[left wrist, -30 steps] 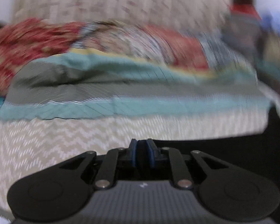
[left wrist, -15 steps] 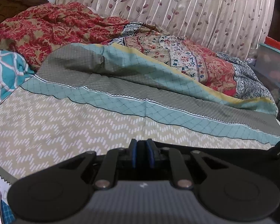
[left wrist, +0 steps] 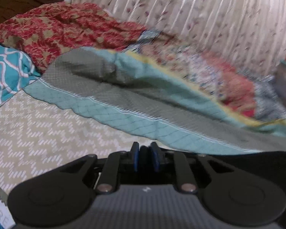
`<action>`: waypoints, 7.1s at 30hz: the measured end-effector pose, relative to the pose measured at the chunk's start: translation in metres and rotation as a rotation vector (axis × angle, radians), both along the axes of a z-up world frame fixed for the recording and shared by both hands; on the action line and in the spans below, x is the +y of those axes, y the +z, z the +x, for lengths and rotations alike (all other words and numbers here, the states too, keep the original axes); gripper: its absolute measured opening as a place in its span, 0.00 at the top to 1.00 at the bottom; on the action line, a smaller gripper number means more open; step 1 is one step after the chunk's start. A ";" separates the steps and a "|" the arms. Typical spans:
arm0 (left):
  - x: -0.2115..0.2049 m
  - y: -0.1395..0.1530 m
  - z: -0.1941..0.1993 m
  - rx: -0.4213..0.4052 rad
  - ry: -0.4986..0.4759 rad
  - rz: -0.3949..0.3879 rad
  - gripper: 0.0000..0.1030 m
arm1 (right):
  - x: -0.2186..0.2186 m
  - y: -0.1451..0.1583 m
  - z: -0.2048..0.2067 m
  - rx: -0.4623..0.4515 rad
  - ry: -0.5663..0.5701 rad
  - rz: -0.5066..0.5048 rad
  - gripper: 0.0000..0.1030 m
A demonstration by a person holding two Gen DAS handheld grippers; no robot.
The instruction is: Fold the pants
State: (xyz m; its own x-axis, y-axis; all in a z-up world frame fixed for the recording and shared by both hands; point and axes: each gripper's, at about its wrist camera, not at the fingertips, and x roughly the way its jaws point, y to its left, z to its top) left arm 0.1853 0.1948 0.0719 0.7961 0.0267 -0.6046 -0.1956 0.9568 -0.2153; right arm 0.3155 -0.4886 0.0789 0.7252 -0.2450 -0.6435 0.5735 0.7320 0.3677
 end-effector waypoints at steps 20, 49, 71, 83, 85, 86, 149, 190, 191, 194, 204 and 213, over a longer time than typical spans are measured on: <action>0.032 -0.012 -0.103 0.124 0.074 -0.139 0.45 | 0.015 -0.067 -0.031 0.147 0.138 0.086 0.93; -0.052 -0.053 0.017 0.158 -0.353 0.327 0.33 | 0.032 -0.042 0.024 0.301 0.027 -0.072 0.36; -0.045 0.024 -0.098 -0.098 -0.143 0.302 0.96 | -0.043 0.032 -0.146 -0.178 -0.078 0.280 0.93; -0.051 -0.018 -0.248 0.048 -0.213 0.214 0.87 | -0.057 -0.038 -0.386 0.049 -0.207 0.305 0.71; -0.060 -0.026 -0.269 0.077 -0.267 0.241 0.82 | -0.059 -0.055 -0.408 0.060 -0.334 0.337 0.64; -0.062 -0.025 -0.277 0.081 -0.291 0.242 0.79 | -0.057 -0.053 -0.416 0.047 -0.403 0.319 0.64; 0.073 -0.090 -0.193 0.096 0.008 -0.613 0.54 | 0.518 0.014 -0.215 0.041 1.518 0.344 0.92; 0.068 -0.056 -0.120 0.216 0.063 -0.298 0.71 | 0.370 -0.053 -0.279 0.220 1.024 0.293 0.73; 0.073 -0.050 -0.127 0.194 0.063 -0.332 0.65 | 0.369 -0.049 -0.280 0.203 1.037 0.304 0.73; 0.078 -0.018 -0.156 0.077 0.080 -0.405 0.65 | 0.371 -0.033 -0.285 0.140 1.078 0.280 0.73; -0.047 -0.025 -0.187 0.202 -0.262 -0.100 0.66 | 0.411 -0.066 -0.276 0.275 1.213 0.403 0.72; -0.022 -0.028 -0.213 0.264 -0.191 -0.150 0.69 | 0.230 -0.022 -0.292 0.013 0.850 0.260 0.70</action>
